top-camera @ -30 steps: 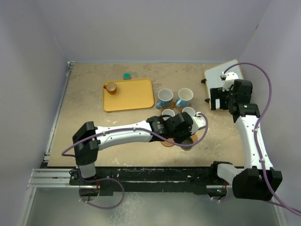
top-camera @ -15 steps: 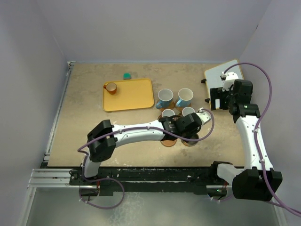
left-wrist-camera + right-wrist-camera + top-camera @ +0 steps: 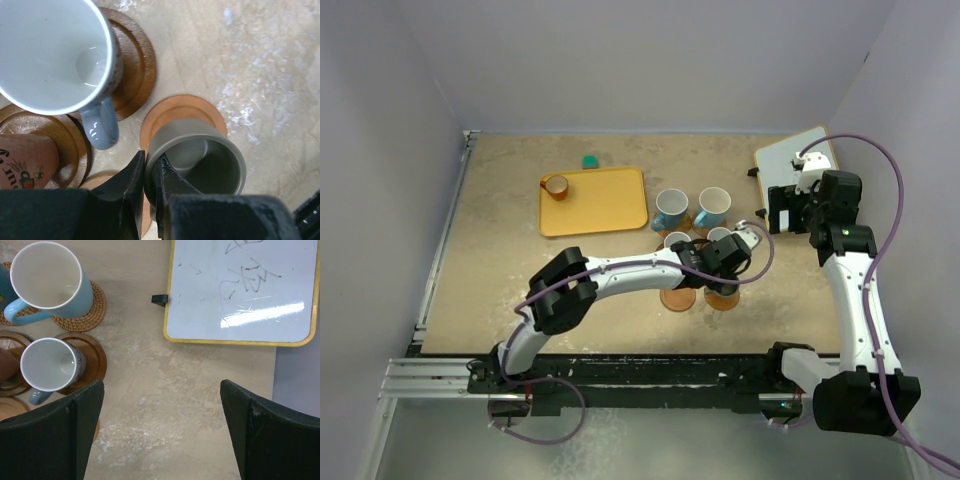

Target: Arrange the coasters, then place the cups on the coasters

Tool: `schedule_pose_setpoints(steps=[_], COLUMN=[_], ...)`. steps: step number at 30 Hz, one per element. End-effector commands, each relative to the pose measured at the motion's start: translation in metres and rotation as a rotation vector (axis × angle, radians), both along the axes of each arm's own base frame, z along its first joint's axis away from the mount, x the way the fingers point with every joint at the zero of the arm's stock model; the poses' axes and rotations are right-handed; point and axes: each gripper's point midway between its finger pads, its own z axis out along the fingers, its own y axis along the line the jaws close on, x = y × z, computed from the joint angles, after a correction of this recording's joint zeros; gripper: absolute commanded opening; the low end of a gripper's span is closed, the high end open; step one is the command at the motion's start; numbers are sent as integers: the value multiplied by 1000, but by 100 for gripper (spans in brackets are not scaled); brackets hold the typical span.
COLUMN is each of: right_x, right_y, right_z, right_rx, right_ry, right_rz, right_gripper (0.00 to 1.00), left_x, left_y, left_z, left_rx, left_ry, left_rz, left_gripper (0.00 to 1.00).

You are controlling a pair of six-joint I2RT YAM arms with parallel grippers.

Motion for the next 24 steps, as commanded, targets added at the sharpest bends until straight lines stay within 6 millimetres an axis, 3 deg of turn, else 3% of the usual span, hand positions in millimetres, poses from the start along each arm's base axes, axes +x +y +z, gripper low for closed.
schedule_pose_setpoints(steps=[1, 7, 24], right_x=[1, 0, 1], right_y=[3, 5, 6], right_z=[11, 12, 11], right_rx=[16, 23, 27], right_ry=[-41, -43, -38], right_rz=[7, 16, 25], right_gripper=[100, 100, 100], left_x=[17, 22, 12], left_y=[-18, -17, -18], left_z=[20, 8, 3], left_rx=[-98, -87, -93], left_ry=[-7, 33, 71], left_rz=[41, 43, 6], left_gripper=[3, 3, 3])
